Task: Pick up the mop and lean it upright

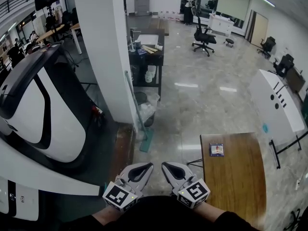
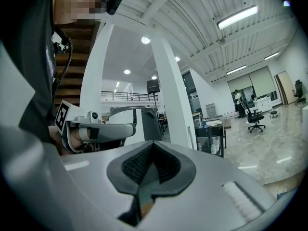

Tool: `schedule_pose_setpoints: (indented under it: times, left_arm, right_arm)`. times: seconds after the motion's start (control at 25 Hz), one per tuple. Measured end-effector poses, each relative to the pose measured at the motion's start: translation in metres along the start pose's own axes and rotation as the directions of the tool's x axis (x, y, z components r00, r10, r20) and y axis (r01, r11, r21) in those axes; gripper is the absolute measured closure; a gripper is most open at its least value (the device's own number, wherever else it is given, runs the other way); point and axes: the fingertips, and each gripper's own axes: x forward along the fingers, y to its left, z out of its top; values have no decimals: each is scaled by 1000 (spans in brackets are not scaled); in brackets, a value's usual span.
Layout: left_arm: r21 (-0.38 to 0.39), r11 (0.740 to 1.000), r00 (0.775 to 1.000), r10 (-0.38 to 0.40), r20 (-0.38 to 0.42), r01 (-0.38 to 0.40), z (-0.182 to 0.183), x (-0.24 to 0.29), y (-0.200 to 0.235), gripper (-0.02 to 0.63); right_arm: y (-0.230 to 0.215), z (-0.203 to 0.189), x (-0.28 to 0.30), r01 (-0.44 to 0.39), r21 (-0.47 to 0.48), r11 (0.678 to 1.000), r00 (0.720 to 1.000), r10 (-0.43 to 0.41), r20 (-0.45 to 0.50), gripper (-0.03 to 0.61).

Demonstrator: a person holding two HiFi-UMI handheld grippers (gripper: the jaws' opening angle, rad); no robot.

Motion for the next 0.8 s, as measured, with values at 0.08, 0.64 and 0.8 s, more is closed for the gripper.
schedule_pose_setpoints:
  times: [0.08, 0.64, 0.8]
  left_arm:
    - [8, 1000, 1000, -4, 1, 4, -4, -1, 1, 594]
    - [0, 1000, 1000, -5, 9, 5, -9, -16, 1, 594]
    - [-6, 1000, 1000, -13, 14, 13, -1, -20, -3, 594]
  right_arm:
    - [0, -1, -1, 12, 1, 1000, 1000, -12, 1, 575]
    - [16, -9, 2, 13, 11, 1000, 1000, -13, -14, 575]
    - [21, -11, 2, 19, 13, 1000, 1000, -18, -18, 575]
